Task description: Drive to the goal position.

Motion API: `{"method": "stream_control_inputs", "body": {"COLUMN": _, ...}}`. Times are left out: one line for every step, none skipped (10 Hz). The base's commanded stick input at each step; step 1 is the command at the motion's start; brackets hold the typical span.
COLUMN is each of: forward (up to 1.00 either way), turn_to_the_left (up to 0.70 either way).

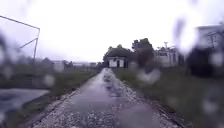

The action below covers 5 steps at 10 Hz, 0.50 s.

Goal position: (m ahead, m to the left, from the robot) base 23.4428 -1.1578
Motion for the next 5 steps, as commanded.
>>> {"method": "stream_control_inputs", "body": {"forward": 0.69, "turn_to_the_left": 0.01}}
{"method": "stream_control_inputs", "body": {"forward": 0.69, "turn_to_the_left": 0.00}}
{"method": "stream_control_inputs", "body": {"forward": 0.68, "turn_to_the_left": 0.00}}
{"method": "stream_control_inputs", "body": {"forward": 0.67, "turn_to_the_left": 0.00}}
{"method": "stream_control_inputs", "body": {"forward": 0.67, "turn_to_the_left": 0.00}}
